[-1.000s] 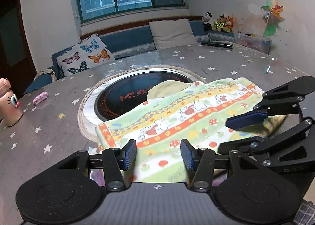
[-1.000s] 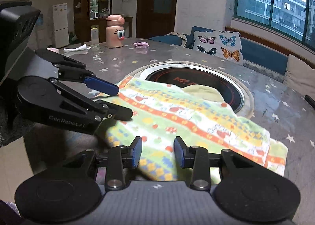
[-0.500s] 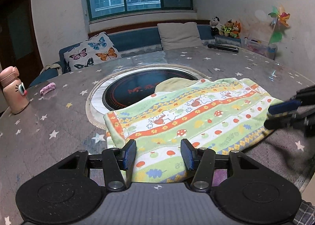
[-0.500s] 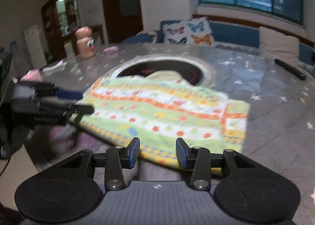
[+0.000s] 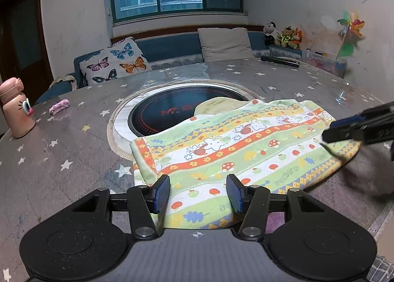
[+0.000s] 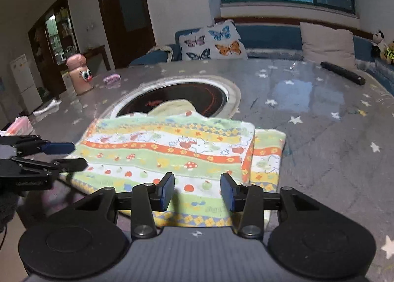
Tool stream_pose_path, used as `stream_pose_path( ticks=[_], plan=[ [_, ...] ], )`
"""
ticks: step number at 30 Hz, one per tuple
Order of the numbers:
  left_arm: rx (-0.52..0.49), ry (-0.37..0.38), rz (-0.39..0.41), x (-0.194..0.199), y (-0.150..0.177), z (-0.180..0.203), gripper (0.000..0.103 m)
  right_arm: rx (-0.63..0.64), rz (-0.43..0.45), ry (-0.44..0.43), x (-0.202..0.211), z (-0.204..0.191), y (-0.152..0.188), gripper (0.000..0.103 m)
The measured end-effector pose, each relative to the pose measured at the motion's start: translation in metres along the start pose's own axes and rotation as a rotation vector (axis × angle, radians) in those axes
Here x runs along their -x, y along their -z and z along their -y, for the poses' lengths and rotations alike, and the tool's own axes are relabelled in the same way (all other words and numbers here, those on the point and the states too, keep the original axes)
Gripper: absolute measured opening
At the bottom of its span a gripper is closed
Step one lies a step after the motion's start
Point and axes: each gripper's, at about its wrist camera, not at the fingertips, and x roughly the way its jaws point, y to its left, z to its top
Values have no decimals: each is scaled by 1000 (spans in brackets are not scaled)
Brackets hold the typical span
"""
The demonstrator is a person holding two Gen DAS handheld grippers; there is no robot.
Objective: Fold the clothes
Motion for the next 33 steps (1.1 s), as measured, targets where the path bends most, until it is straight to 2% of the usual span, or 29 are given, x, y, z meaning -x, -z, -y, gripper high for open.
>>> stream_pose_path(
  ticks=[6, 10, 17, 22, 25, 28, 33],
  plan=[
    [38, -16, -19, -9, -12, -12, 52, -4, -10, -5, -10, 1, -6, 47],
    [70, -31, -38, -24, -25, -21, 52, 14, -8, -17, -19, -2, -16, 47],
    [81, -55, -67, -56, -47, -31, 44, 32, -10, -33, -49, -1, -44, 47],
    [59, -70, -90, -74, -51, -33, 44, 26, -30, -35, -75, 2, -60, 46],
    [61, -83, -103, -81, -52, -35, 44, 2, -45, -8, -84, 8, -61, 45],
    [58, -76, -95, -80, -56, -34, 44, -22, -45, -6, -85, 12, -62, 44],
    [39, -46, -84, -84, -65, -21, 45, 18, -24, -28, -85, 0, -69, 46]
  ],
)
